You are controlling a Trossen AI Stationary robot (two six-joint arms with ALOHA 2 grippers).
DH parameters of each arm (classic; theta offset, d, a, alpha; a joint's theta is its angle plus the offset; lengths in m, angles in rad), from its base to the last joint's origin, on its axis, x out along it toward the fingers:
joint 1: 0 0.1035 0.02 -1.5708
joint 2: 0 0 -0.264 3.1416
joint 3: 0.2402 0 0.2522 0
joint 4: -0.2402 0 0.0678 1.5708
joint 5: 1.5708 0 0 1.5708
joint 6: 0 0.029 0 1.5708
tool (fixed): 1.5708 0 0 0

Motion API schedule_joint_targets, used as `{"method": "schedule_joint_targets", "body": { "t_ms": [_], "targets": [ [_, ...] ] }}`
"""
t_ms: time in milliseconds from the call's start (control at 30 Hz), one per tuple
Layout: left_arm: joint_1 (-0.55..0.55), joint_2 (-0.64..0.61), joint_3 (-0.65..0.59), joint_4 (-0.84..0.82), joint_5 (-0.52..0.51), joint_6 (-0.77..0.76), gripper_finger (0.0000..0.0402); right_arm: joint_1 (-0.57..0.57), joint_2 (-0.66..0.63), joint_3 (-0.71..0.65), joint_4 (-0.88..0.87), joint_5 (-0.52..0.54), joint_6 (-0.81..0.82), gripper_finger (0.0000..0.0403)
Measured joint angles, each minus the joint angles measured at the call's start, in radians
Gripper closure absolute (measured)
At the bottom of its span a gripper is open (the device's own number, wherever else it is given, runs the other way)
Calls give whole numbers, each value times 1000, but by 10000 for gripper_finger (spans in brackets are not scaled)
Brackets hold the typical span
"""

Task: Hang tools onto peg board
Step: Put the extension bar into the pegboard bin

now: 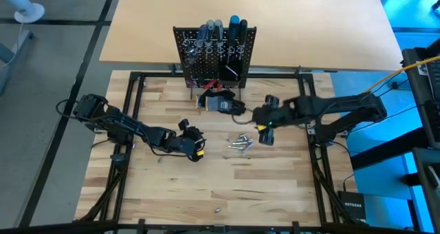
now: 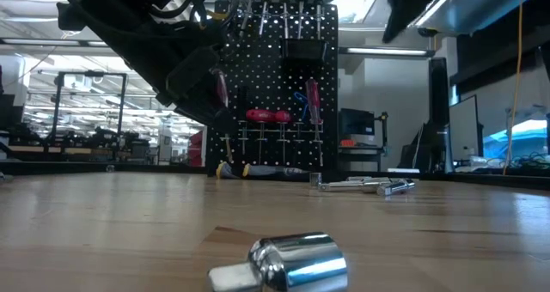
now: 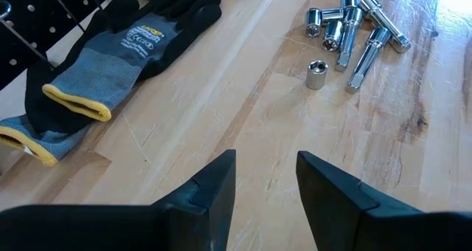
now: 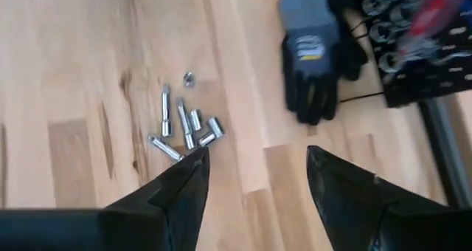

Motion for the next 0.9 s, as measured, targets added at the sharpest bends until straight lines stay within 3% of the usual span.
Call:
{"method": "schedule_joint_targets", "body": {
  "t_ms": [267, 400, 533, 700, 900],
  "targets": [
    [0, 0, 0, -1, 0, 0, 268, 18, 3, -311, 325, -36, -40, 178],
    [0, 0, 0, -1, 0, 1, 268, 17, 32, -403, 415, -53, -40, 178],
    [0, 0, 0, 1, 0, 1, 268, 17, 77, -451, 471, -104, -90, 178],
    [0, 0, 0, 1, 0, 1, 268, 18, 159, -478, 519, -258, -243, 178],
    [0, 0, 0, 1, 0, 0, 268, 17, 252, -480, 586, -293, -337, 178]
  ]
}}
